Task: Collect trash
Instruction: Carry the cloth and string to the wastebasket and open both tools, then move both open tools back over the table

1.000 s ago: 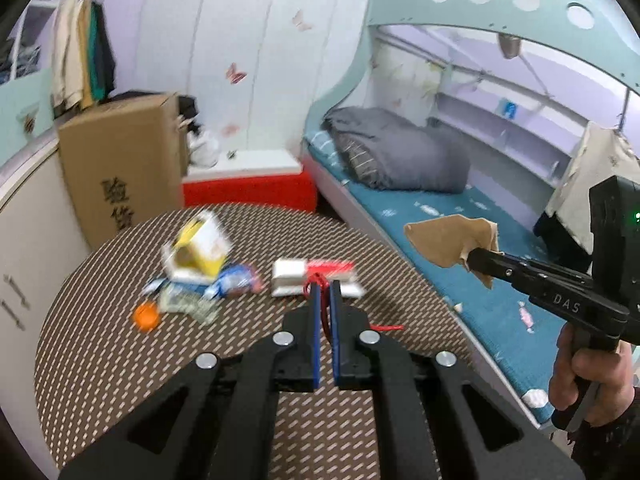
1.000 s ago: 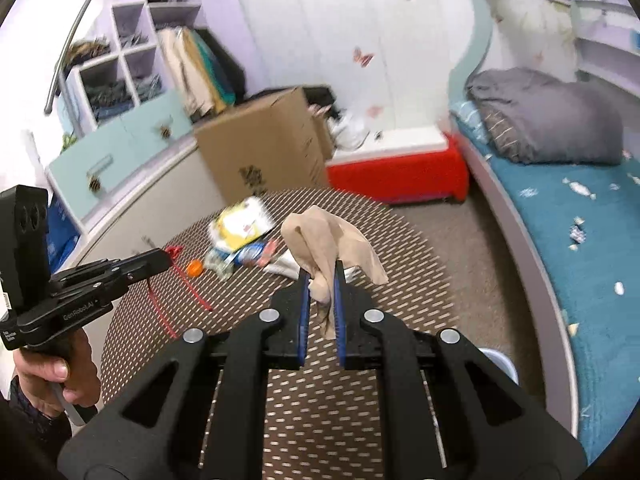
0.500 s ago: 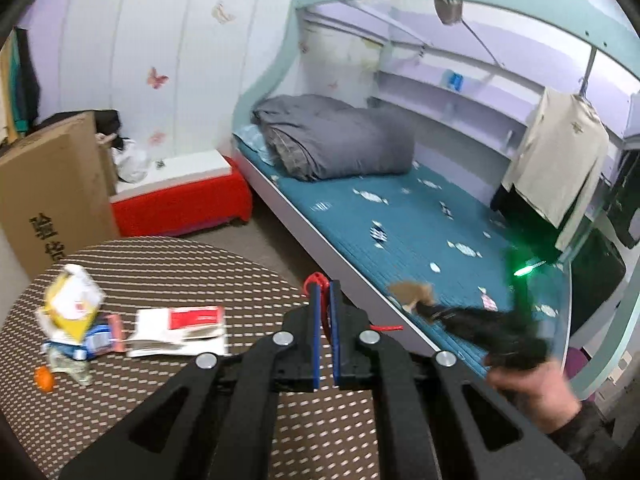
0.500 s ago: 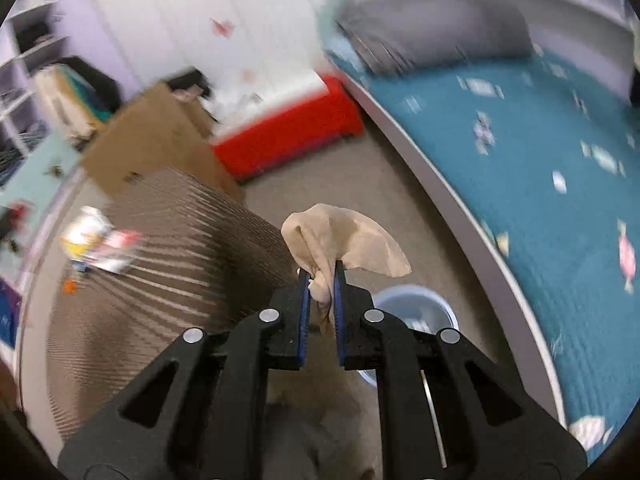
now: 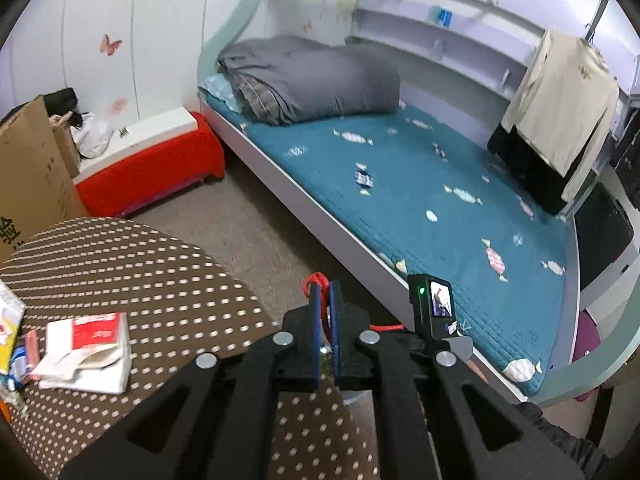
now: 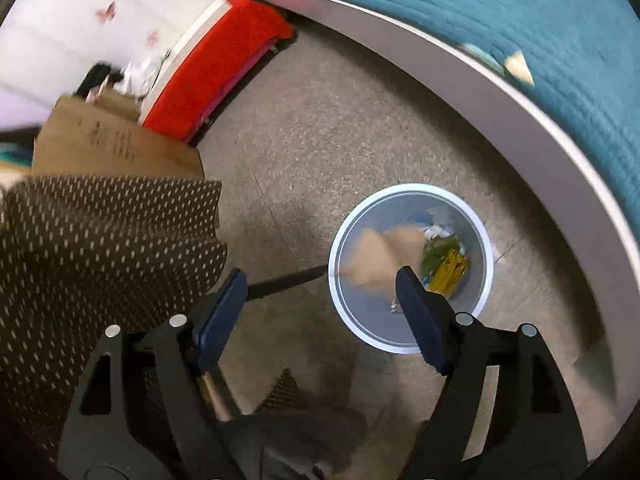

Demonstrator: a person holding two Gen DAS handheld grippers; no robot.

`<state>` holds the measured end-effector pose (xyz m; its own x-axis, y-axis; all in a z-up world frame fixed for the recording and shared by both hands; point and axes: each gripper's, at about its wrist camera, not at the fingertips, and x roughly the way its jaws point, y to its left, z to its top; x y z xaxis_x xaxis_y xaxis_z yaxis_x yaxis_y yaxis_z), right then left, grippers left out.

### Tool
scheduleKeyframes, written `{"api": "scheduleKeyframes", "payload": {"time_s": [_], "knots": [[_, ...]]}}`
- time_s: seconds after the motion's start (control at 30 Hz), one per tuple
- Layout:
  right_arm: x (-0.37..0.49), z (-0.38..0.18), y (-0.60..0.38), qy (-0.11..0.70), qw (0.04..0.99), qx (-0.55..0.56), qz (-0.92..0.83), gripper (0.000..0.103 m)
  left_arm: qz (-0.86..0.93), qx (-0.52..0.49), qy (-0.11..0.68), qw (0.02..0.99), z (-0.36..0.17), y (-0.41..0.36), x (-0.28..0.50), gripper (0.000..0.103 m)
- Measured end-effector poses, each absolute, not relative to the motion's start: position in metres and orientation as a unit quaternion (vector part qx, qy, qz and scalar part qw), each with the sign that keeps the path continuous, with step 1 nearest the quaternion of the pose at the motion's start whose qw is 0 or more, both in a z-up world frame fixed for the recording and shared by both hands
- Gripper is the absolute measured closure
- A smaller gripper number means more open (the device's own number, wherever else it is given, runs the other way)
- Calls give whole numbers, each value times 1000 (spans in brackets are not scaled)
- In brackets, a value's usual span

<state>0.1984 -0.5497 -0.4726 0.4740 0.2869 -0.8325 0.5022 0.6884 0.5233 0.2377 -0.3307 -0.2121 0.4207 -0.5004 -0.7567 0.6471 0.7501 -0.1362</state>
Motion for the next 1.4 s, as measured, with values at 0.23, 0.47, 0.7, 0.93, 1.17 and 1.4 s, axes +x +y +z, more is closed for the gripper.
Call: {"api": "scheduleKeyframes", "payload": {"time_s": [0.23,0.47,0.7,0.93,1.17,1.4], "knots": [[165,-432,-571,457,792,393,-99,11,-351,118,449,813,-243,-379,251,99],[140,-388,-587,411,818,385,-116,10,-366,147,497,773,-277,-425,259,91],[125,-356,-584,393,835,367,-118,7,-334,151,493,789,-279,-429,263,12],[117,-331,-573,382,845,342,-149,6,-330,133,455,816,-249,-404,246,11],[115,-268,-540,346,883,286,-136,6,-328,116,406,845,-209,-372,217,10],[118,-210,-486,325,913,234,-80,6,-320,79,369,869,-169,-321,188,8]]}}
